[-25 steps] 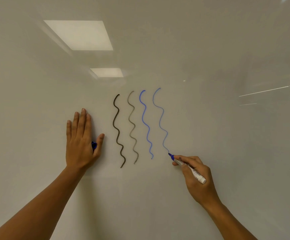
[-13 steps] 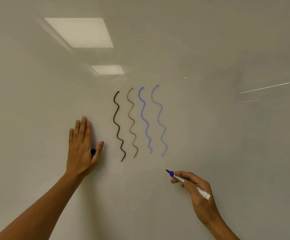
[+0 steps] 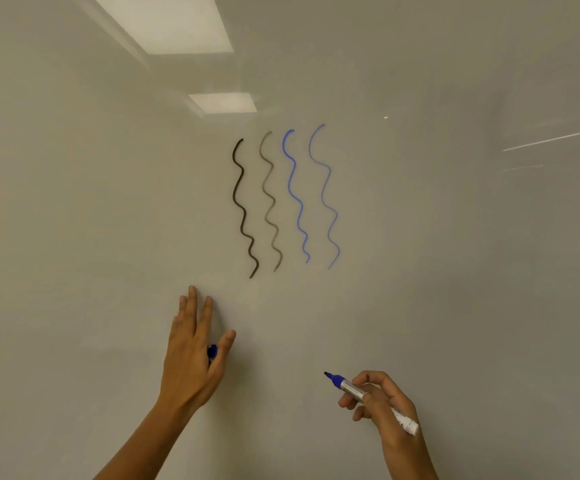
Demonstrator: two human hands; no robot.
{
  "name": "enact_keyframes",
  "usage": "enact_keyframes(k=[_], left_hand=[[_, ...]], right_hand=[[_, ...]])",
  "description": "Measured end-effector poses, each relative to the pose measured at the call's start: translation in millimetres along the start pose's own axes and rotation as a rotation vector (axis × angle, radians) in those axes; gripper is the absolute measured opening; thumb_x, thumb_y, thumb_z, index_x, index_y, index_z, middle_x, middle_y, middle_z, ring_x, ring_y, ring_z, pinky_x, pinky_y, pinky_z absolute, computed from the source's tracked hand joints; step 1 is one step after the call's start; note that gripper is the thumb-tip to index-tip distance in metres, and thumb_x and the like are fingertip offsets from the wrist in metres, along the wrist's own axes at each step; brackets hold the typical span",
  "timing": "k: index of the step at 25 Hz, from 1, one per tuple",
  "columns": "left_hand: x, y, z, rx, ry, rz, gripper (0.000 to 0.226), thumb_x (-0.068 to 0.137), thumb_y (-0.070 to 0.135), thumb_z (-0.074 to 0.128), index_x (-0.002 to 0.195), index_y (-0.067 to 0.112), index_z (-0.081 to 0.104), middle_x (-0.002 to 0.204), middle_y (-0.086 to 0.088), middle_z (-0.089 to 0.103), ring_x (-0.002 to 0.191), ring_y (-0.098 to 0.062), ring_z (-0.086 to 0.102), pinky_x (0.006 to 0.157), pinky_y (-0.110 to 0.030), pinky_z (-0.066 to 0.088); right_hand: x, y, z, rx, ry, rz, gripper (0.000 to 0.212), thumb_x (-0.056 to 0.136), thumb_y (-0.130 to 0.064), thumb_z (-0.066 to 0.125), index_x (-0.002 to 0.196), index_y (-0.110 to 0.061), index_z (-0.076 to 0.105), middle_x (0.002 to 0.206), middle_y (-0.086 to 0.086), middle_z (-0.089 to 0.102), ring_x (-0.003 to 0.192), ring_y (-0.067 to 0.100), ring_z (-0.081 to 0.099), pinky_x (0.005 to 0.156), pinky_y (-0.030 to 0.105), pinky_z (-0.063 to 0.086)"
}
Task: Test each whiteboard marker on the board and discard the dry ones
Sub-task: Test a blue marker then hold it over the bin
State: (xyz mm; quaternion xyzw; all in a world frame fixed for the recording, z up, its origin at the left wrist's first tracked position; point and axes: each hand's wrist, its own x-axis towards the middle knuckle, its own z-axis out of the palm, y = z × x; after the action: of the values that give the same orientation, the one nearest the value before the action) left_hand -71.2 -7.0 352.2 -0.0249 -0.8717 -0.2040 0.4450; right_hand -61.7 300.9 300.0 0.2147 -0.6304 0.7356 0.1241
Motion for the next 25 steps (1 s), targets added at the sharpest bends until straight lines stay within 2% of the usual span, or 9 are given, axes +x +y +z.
enact_keyframes(k=[3,6,8,10,13,17,19,21,25], left_hand=[[-37.7,6.2,4.6,-0.104,-0.064,-0.085,0.075,0.090,0.071,0.028,0.154,0.031,0.026,0.164,0.017,-0.006,0.152,-0.009,0.004,0.112,-0.042,0.036],[-72.4,15.8,8.3,-0.290,-0.103,-0.185,0.063,0.088,0.074,0.031,0.135,0.038,0.053,0.156,0.024,0.029,0.144,-0.002,0.025,0.110,-0.039,0.039],[-92.2,29.2,6.9,-0.468,-0.120,-0.281,0.055,0.087,0.075,0.035,0.114,0.040,0.067,0.127,0.024,0.061,0.116,0.005,0.053,0.101,-0.034,0.046],[-110.0,43.3,5.3,-0.568,-0.153,-0.369,0.053,0.086,0.075,0.037,0.098,0.037,0.072,0.095,0.012,0.073,0.069,-0.010,0.060,0.076,-0.034,0.053],[-131.6,59.8,8.4,-0.599,-0.235,-0.452,0.054,0.091,0.066,0.042,0.074,0.024,0.072,0.078,0.000,0.072,0.070,-0.028,0.063,0.070,-0.037,0.054],[-162.8,70.8,14.2,-0.579,-0.365,-0.562,0.049,0.098,0.042,0.050,0.063,0.012,0.067,0.063,0.009,0.068,0.058,-0.008,0.062,0.059,-0.014,0.044],[-178.9,73.3,16.8,-0.605,-0.428,-0.581,0.045,0.098,0.034,0.054,0.066,0.003,0.061,0.059,0.000,0.065,0.059,-0.006,0.065,0.060,-0.023,0.047],[-196.2,74.7,19.8,-0.657,-0.489,-0.609,0.040,0.096,0.030,0.059,0.069,0.003,0.049,0.053,-0.009,0.054,0.059,-0.016,0.069,0.058,-0.034,0.045],[-225.0,73.5,28.9,-0.582,-0.604,-0.612,0.031,0.093,0.024,0.065,0.067,0.018,0.049,0.052,-0.002,0.046,0.049,-0.029,0.055,0.049,-0.041,0.050]], right_hand=[[-19.1,13.9,5.3,-0.002,-0.022,0.073,0.028,0.079,-0.023,0.056,0.098,-0.004,0.063,0.082,0.017,0.075,0.078,0.026,0.069,0.066,0.033,0.053],[-37.6,17.4,5.8,-0.037,-0.076,0.075,0.025,0.082,-0.024,0.057,0.100,-0.010,0.067,0.088,0.013,0.077,0.086,0.025,0.071,0.071,0.034,0.053],[-49.3,14.2,6.9,-0.040,-0.128,0.074,0.020,0.083,-0.023,0.058,0.098,-0.023,0.072,0.095,0.010,0.078,0.095,0.024,0.072,0.076,0.032,0.053],[-60.0,9.2,9.1,-0.030,-0.150,0.080,0.022,0.084,-0.022,0.059,0.098,-0.032,0.074,0.100,0.009,0.078,0.101,0.024,0.071,0.079,0.029,0.053],[-72.1,4.1,9.6,-0.044,-0.155,0.102,0.024,0.086,-0.019,0.059,0.102,-0.028,0.074,0.101,0.011,0.077,0.100,0.025,0.070,0.081,0.037,0.052],[-96.5,5.4,9.0,-0.070,-0.201,0.161,0.022,0.088,-0.033,0.060,0.105,-0.026,0.074,0.103,0.009,0.077,0.100,0.024,0.069,0.082,0.038,0.052],[-111.9,9.2,7.4,-0.082,-0.226,0.203,0.031,0.087,-0.041,0.059,0.107,-0.024,0.074,0.105,0.009,0.077,0.101,0.025,0.069,0.084,0.045,0.052],[-126.5,14.1,6.4,-0.078,-0.237,0.247,0.031,0.087,-0.042,0.058,0.107,-0.024,0.074,0.106,0.009,0.077,0.105,0.028,0.070,0.090,0.047,0.052],[-150.5,20.1,8.2,-0.090,-0.254,0.329,0.029,0.086,-0.044,0.058,0.104,-0.028,0.074,0.105,0.006,0.077,0.104,0.026,0.070,0.086,0.035,0.052]])
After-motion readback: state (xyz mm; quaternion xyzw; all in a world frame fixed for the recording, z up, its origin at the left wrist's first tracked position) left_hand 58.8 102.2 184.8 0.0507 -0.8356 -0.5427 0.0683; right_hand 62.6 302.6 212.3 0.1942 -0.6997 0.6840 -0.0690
